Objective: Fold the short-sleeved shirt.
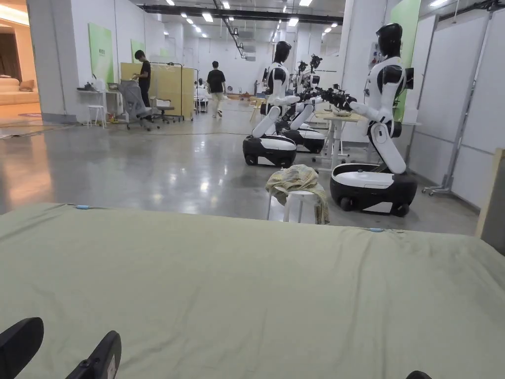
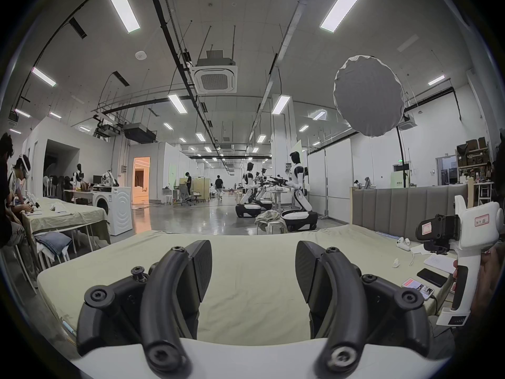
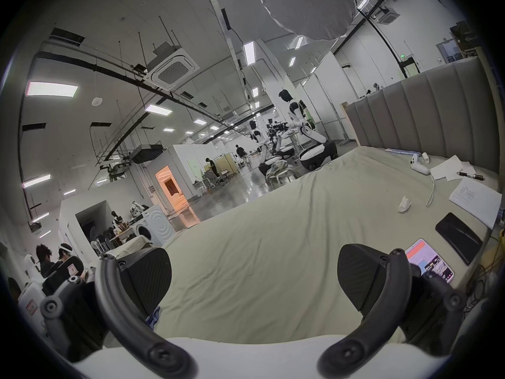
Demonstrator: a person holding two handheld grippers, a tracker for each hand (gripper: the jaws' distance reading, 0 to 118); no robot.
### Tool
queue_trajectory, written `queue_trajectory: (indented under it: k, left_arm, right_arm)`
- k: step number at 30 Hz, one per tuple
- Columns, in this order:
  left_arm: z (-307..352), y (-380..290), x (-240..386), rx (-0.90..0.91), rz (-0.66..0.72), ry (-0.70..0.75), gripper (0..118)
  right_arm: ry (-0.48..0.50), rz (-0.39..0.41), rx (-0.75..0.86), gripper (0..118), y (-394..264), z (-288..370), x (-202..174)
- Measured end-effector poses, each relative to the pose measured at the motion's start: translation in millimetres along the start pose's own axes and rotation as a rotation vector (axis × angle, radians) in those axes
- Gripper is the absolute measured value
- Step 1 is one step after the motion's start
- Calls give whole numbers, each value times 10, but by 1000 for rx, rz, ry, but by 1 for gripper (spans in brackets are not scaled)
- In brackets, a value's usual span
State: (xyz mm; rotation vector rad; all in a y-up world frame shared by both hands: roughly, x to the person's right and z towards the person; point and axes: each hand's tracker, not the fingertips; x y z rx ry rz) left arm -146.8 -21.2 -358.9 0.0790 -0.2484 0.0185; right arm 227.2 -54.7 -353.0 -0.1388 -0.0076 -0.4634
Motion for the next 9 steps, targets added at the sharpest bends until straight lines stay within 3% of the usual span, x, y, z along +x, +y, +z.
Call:
queue_trajectory:
  k: [4, 6, 9]
  left_arm:
    - [-6, -7, -8, -4, 11, -1, 62]
    - [-7, -11, -10, -8, 12, -3, 62]
    - [-27, -27, -2, -18, 13, -9, 62]
  right_arm:
    - [-20, 24, 6, 118, -28, -29, 7]
    - [-89, 46, -8, 118, -31, -66, -22]
    - [-15, 59, 13, 118, -70, -51, -19]
